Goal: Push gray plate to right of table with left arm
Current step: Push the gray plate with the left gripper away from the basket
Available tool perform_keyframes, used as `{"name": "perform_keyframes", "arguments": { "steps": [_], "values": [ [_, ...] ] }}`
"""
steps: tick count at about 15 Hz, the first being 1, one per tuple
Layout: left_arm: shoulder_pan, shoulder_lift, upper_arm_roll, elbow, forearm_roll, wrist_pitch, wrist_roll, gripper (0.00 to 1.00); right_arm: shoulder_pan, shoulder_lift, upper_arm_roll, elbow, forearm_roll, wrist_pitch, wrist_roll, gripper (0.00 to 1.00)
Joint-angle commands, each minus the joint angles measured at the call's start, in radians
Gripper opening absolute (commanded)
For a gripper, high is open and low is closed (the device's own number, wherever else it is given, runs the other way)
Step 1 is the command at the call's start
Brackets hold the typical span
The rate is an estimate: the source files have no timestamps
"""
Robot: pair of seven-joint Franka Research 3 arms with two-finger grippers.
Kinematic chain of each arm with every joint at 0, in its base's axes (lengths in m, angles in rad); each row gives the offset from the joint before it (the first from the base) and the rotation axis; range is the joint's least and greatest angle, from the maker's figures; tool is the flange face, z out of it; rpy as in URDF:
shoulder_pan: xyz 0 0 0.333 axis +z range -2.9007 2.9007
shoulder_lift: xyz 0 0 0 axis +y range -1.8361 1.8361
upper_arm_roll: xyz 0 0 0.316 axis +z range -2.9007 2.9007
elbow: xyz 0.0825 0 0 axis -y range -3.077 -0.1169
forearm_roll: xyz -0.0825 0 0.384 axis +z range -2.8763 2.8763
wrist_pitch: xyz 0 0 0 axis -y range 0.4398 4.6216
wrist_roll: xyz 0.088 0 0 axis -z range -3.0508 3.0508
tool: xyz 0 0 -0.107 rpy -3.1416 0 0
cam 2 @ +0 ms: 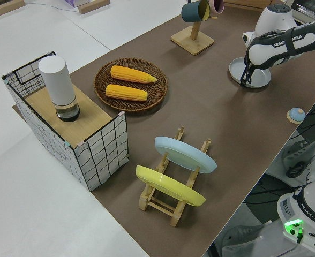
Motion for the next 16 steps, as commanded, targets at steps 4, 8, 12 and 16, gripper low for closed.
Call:
{"name": "perform_keyframes", "arguments": {
  "steps": [4,8,12,16],
  "values": [
    [-0.101,0.127,0.005,0.107,0.065,-0.004,-0.174,0.0,-0.019,-0.002,0.016,0.009,0.004,-0.016,0.012,0.983],
    [-0.141,0.187,0.005,0.214,0.074,-0.09,-0.238,0.0,-0.02,-0.002,0.016,0.009,0.004,-0.016,0.013,0.983],
    [-0.179,0.224,0.005,0.291,0.074,-0.131,-0.295,0.0,-0.019,-0.002,0.016,0.009,0.004,-0.016,0.013,0.983],
    [-0.205,0.253,0.005,0.329,0.074,-0.133,-0.332,0.0,-0.019,-0.002,0.016,0.009,0.004,-0.016,0.012,0.983]
  ]
}}
